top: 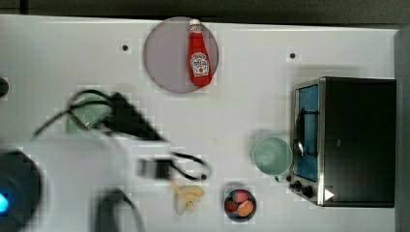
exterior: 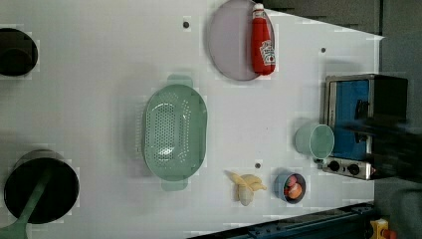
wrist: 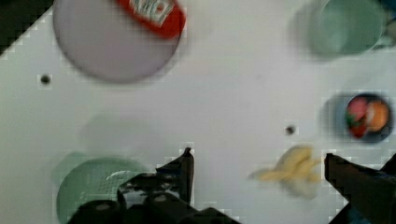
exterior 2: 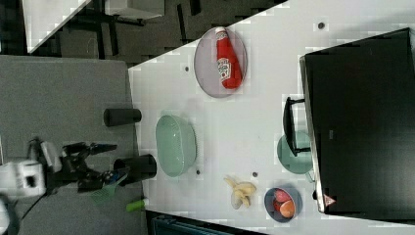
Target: Drag strainer left to right.
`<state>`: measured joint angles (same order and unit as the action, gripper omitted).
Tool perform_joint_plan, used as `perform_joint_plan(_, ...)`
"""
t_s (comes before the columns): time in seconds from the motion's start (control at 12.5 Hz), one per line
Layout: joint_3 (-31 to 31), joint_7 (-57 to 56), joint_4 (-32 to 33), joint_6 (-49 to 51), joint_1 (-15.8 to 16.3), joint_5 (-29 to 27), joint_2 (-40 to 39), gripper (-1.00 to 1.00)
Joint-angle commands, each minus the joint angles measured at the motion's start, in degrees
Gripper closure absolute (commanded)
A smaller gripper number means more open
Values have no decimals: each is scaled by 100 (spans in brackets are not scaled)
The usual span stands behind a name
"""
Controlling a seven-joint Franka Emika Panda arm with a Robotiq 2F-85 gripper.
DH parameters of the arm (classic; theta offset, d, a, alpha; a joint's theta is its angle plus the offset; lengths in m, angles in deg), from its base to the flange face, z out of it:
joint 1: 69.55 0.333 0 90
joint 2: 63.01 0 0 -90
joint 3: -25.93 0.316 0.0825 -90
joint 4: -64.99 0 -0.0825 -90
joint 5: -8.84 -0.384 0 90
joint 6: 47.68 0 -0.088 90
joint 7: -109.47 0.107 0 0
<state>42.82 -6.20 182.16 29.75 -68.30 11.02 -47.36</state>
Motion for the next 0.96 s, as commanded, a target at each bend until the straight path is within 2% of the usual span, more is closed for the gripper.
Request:
perform_joint_plan(0.08,705,2006,136,-366,157,-89,-660,-100)
perform_joint_plan(0.48,1526,4258,400,-1964,190,-68,-2092,-100)
perform_joint_plan(0.96,1512,5658,900,-4093,295,0,-3500,-100)
